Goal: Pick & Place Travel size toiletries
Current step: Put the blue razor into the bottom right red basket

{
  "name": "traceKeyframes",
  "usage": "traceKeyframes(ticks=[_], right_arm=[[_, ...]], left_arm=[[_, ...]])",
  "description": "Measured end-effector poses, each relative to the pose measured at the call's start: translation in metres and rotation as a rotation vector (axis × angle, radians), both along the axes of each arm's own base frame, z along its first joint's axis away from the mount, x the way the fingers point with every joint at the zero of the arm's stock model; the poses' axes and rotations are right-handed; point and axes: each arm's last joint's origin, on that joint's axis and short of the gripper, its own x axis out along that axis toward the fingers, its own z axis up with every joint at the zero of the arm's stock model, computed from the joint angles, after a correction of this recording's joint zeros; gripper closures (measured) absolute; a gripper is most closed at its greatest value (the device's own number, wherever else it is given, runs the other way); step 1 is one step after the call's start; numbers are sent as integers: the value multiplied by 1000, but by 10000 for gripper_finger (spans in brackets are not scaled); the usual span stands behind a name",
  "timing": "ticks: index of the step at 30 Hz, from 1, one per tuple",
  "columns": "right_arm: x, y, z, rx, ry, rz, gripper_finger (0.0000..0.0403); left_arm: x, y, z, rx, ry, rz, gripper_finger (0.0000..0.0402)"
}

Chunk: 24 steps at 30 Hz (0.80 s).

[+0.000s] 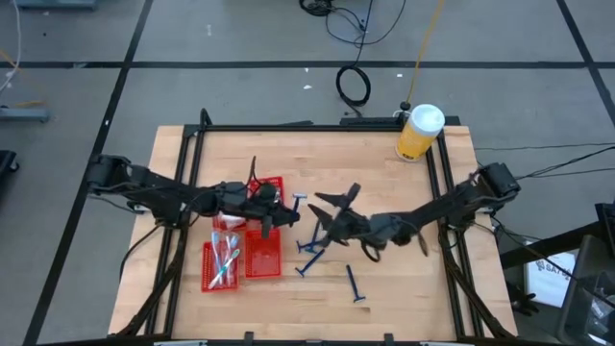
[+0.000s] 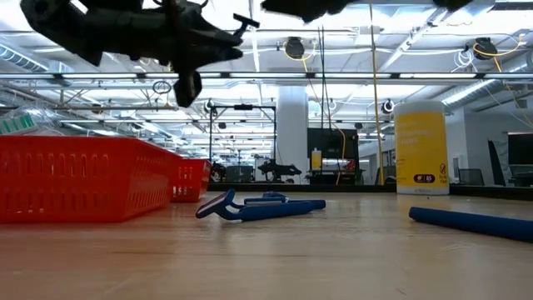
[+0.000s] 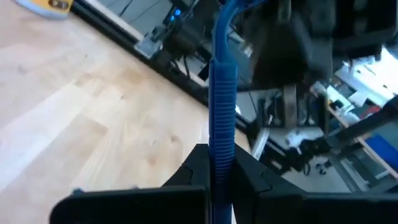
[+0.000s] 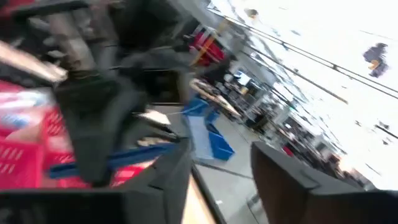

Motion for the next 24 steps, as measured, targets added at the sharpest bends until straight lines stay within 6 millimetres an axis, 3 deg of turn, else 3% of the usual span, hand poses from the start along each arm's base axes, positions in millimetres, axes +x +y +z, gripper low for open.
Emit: traceKeyframes(ticks=[3, 6, 11, 14, 24], right_arm=[[-13, 9, 11, 13, 4, -55, 211], [-26, 14, 17, 15, 25, -109, 190], [-46, 13, 19, 43, 9, -134, 180], [-54, 9, 17, 76, -10, -131, 181], [-59, 1, 4, 152, -39, -64, 192]], left_arm=[[-12, -15, 6, -8, 65, -44, 386], [-34, -38, 0, 4, 252, -49, 386], [-79, -80, -9, -90, 501, 15, 386], [-97, -100, -8, -173, 512, 65, 376], [-100, -100, -7, -184, 422, 246, 327]])
